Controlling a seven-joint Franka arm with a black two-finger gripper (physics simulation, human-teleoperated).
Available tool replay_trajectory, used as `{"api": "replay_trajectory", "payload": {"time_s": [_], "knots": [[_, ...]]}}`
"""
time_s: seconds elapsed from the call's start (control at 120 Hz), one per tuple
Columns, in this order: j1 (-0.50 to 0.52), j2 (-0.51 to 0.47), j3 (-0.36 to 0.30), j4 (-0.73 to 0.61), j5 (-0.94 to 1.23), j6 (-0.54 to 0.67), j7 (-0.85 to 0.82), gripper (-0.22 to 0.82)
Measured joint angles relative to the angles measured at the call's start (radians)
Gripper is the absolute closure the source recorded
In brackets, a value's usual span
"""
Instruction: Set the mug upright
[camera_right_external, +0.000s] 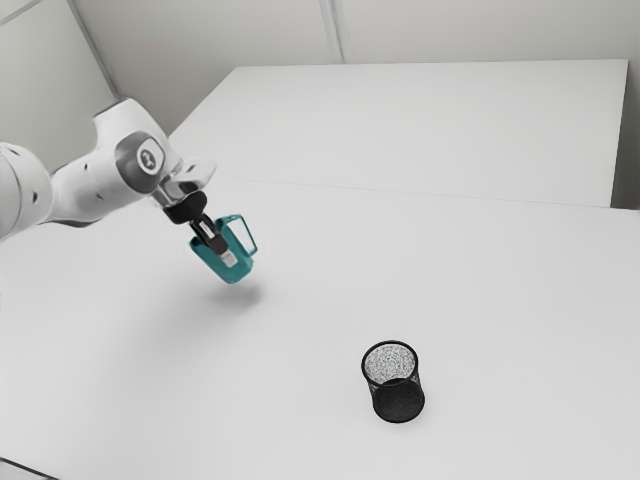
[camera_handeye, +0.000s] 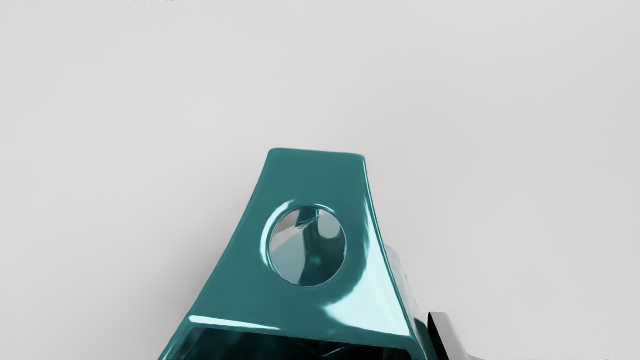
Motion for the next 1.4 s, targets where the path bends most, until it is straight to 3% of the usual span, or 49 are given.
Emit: {"api": "replay_trajectory", "payload": {"time_s": [0.333, 0.992, 1.4], "knots": [[-0.046, -0.032, -0.073, -0.085, 0.250, 0.161, -0.101, 0.77], [-0.046, -0.024, -0.135, -0.127, 0.373, 0.140, -0.275, 0.77], [-0.039, -0.021, -0.136, -0.178, 0.449, 0.221, -0.335, 0.77]]}}
